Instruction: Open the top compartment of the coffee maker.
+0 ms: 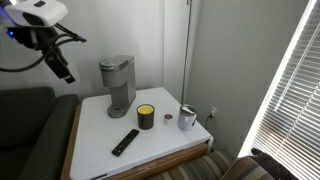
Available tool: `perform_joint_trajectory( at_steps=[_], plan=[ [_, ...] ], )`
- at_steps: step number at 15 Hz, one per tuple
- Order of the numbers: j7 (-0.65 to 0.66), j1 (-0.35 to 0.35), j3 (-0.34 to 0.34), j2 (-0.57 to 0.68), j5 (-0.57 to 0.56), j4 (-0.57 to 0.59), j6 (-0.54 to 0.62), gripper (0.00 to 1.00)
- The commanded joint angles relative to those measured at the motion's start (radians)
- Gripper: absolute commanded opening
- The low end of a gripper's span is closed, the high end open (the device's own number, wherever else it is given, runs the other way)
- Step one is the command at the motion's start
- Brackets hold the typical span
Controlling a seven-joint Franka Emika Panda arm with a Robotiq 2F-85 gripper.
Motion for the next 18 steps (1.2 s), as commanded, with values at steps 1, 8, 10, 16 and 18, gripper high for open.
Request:
perform_joint_trajectory(
  at_steps=[1, 8, 10, 16, 18],
  plan=[
    [-0.071, 0.056, -0.021, 0.127, 0.116, 0.057, 0.122, 0.62],
    [-0.255, 0.119, -0.017, 0.301, 0.422, 0.214, 0.222, 0.12],
    [-0.290, 0.112, -0.007, 0.343, 0.511, 0.255, 0.257, 0.00],
    [-0.442, 0.081, 0.044, 0.441, 0.839, 0.402, 0.314, 0.00],
    [-0.529, 0.067, 0.058, 0.467, 0.987, 0.466, 0.290, 0.00]
  ],
)
